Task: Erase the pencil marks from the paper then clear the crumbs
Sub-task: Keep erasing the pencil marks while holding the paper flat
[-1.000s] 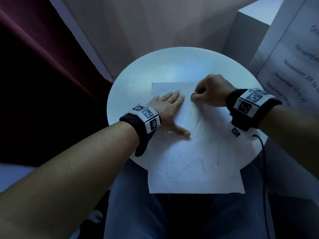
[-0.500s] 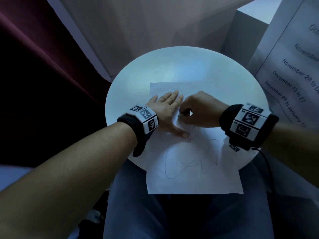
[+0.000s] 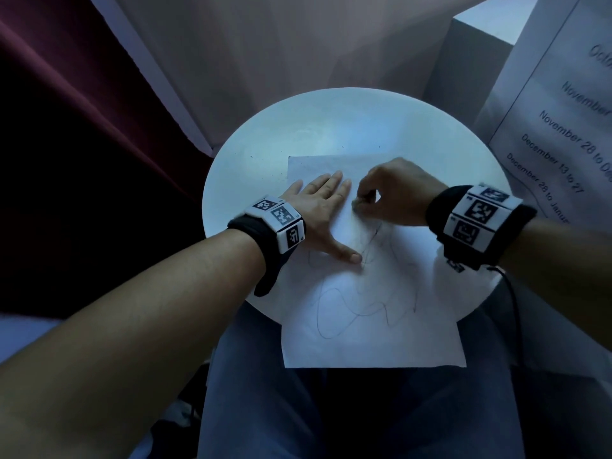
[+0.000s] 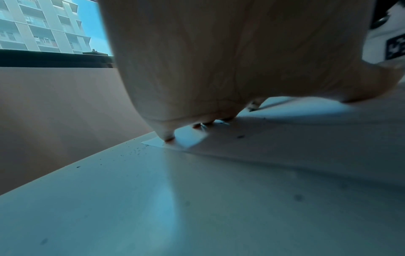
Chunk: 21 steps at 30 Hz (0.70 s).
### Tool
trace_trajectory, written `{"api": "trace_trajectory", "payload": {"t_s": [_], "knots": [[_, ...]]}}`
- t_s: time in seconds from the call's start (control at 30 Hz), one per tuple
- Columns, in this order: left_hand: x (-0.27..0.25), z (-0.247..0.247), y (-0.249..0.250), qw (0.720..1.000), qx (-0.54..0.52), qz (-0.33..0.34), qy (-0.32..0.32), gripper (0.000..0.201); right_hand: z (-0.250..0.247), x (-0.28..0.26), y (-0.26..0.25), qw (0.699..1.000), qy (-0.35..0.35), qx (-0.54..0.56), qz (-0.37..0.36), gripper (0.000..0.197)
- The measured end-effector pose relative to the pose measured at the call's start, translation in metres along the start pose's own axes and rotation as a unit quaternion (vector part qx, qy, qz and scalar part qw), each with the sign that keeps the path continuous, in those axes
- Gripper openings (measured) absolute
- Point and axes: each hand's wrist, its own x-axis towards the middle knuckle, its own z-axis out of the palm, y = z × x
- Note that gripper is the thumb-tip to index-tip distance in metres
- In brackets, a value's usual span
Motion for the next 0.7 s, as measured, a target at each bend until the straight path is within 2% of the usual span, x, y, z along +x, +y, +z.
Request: {"api": "trace_trajectory", "payload": {"t_s": [0.07,0.13,0.2,0.27,0.37,0.4,0.47,0.53,0.7], "knots": [[0.0,0.0,0.0,1.0,-0.004,0.0,0.003,0.14,0.003,-0.001,-0.004,1.0,-0.005,-0.002,-0.017,0.019],[0.0,0.001,-0.001,1.0,-0.012,0.002,0.005,0.141,0.012,-0.01,-0.024,0.996,-0.058,-0.007,-0.073,0.026],[0.0,0.001,0.0,1.0,-0.009,0.004,0.005,0.14,0.015,-0.016,-0.03,0.992,-0.093,0.006,-0.08,0.023],[0.0,0.0,0.0,1.0,-0.003,0.004,0.0,0.14,0.006,-0.006,-0.016,0.998,-0.056,0.004,-0.041,0.016],[0.001,0.0,-0.001,1.0,-0.005,0.0,-0.001,0.141,0.001,0.004,0.001,1.0,0.017,-0.008,-0.008,0.016],[0.001,0.001,-0.002,1.0,-0.006,0.0,-0.001,0.142,0.005,0.003,-0.002,1.0,0.017,-0.016,-0.02,0.016],[0.001,0.002,-0.002,1.0,-0.008,0.002,-0.002,0.143,0.014,-0.009,-0.015,0.998,-0.032,-0.021,-0.054,0.015],[0.0,0.001,-0.003,1.0,-0.009,0.003,-0.005,0.143,0.011,-0.013,-0.015,0.996,-0.065,0.009,-0.054,0.015],[-0.002,-0.002,0.0,1.0,-0.009,-0.003,-0.008,0.141,-0.006,0.013,0.018,0.999,0.039,0.019,0.028,0.017]]}}
